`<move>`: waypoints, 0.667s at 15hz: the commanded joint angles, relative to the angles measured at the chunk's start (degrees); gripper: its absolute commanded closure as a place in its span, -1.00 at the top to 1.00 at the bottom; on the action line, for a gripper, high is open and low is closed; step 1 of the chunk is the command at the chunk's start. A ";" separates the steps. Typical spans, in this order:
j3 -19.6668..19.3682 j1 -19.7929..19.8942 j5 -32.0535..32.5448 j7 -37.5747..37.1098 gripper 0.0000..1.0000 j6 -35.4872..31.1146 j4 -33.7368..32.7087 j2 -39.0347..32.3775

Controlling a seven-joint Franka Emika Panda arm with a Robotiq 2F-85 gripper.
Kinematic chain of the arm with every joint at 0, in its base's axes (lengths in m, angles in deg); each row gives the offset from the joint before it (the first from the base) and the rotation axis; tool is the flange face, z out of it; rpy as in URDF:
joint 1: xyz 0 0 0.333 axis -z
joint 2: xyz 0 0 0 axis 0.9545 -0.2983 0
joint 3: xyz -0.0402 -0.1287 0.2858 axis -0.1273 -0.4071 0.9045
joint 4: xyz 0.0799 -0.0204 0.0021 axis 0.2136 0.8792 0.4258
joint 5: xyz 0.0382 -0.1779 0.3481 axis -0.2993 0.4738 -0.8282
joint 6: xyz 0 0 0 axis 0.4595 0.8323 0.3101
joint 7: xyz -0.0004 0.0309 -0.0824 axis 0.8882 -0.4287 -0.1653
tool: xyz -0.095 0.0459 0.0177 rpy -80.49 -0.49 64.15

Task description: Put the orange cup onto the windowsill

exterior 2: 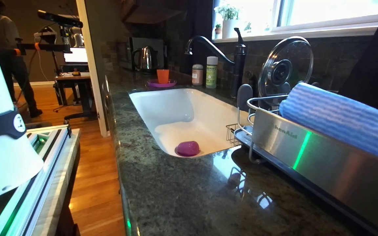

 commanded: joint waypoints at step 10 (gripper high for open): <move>-1.05 -13.22 -18.58 5.08 1.00 18.41 -26.25 -27.04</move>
